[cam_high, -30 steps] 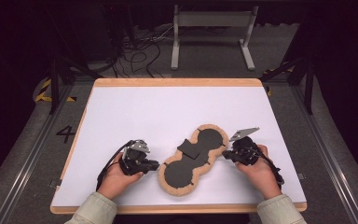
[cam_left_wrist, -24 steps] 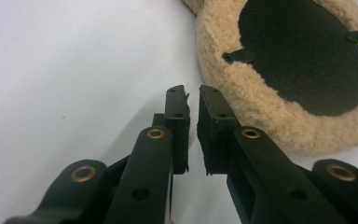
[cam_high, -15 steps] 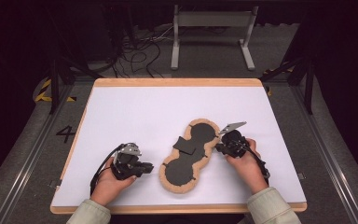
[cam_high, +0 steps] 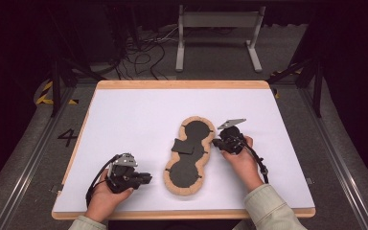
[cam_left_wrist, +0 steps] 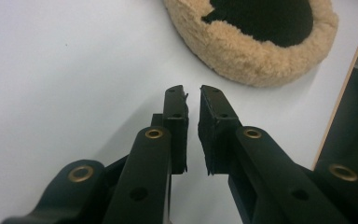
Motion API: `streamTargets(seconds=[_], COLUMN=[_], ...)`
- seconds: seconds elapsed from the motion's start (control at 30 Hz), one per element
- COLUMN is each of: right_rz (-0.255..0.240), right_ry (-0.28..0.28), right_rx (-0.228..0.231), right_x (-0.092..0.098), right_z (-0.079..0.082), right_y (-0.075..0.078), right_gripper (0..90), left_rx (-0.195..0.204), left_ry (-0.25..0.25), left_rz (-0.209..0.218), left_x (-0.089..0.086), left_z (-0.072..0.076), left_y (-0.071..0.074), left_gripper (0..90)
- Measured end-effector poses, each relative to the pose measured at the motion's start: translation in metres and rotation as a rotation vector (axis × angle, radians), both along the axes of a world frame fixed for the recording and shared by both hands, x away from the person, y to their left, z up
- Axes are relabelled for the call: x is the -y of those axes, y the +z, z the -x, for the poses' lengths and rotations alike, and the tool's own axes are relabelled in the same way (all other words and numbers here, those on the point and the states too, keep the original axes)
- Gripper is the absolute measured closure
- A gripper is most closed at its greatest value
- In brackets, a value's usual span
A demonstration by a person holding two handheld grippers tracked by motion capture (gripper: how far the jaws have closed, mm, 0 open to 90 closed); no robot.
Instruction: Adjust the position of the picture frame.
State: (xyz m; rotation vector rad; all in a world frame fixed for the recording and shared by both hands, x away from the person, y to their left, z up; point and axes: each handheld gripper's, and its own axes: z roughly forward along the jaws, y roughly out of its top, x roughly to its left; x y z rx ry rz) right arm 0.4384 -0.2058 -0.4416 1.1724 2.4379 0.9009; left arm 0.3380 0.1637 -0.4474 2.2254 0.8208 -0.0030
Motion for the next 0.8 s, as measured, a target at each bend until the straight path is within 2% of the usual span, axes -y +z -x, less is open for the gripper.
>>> streamTargets(seconds=[0.1, 0.17, 0.2, 0.27, 0.3, 0.33, 0.4, 0.43, 0.47, 0.63, 0.67, 0.77, 0.8], right_rz=[0.014, 0.015, 0.015, 0.009, 0.008, -0.001, 0.000, 0.000, -0.001, -0.032, -0.036, -0.032, -0.034], right_ry=[-0.014, -0.027, -0.032, -0.042, -0.045, -0.046, -0.055, -0.057, -0.063, -0.087, -0.084, -0.090, -0.093], right_rx=[0.023, 0.032, 0.039, 0.044, 0.058, 0.073, 0.071, 0.071, 0.072, 0.074, 0.076, 0.078, 0.074], right_x=[0.008, 0.017, 0.021, 0.027, 0.030, 0.034, 0.039, 0.041, 0.044, 0.055, 0.057, 0.062, 0.064], right_z=[0.008, 0.016, 0.019, 0.025, 0.028, 0.033, 0.039, 0.041, 0.044, 0.054, 0.056, 0.061, 0.063], right_y=[0.007, 0.012, 0.015, 0.019, 0.021, 0.023, 0.024, 0.024, 0.025, 0.029, 0.029, 0.030, 0.031], right_gripper=[89.2, 88.6, 88.4, 87.9, 87.9, 87.8, 87.2, 87.0, 86.6, 85.0, 85.0, 84.8, 84.8], left_rx=[-0.004, -0.008, 0.027, 0.010, 0.019, 0.003, -0.020, -0.011, -0.020, -0.023, -0.012, -0.033, -0.023], left_ry=[0.012, 0.028, 0.013, 0.001, -0.024, -0.029, -0.084, -0.109, -0.130, -0.244, -0.249, -0.296, -0.305], left_rz=[-0.021, -0.057, -0.085, -0.095, -0.095, -0.090, -0.082, -0.105, -0.107, -0.096, -0.103, -0.086, -0.099], left_x=[0.007, 0.013, 0.016, 0.023, 0.027, 0.030, 0.040, 0.045, 0.049, 0.069, 0.074, 0.086, 0.090], left_z=[-0.005, -0.008, -0.012, -0.013, -0.016, -0.015, -0.018, -0.018, -0.018, -0.019, -0.019, -0.020, -0.020], left_y=[-0.001, -0.002, -0.003, -0.003, -0.004, -0.004, -0.004, -0.003, -0.002, -0.003, -0.003, -0.003, -0.002], left_gripper=[81.5, 77.9, 77.6, 77.6, 77.7, 78.0, 77.6, 81.0, 80.5, 80.3, 80.0, 79.2, 79.2])
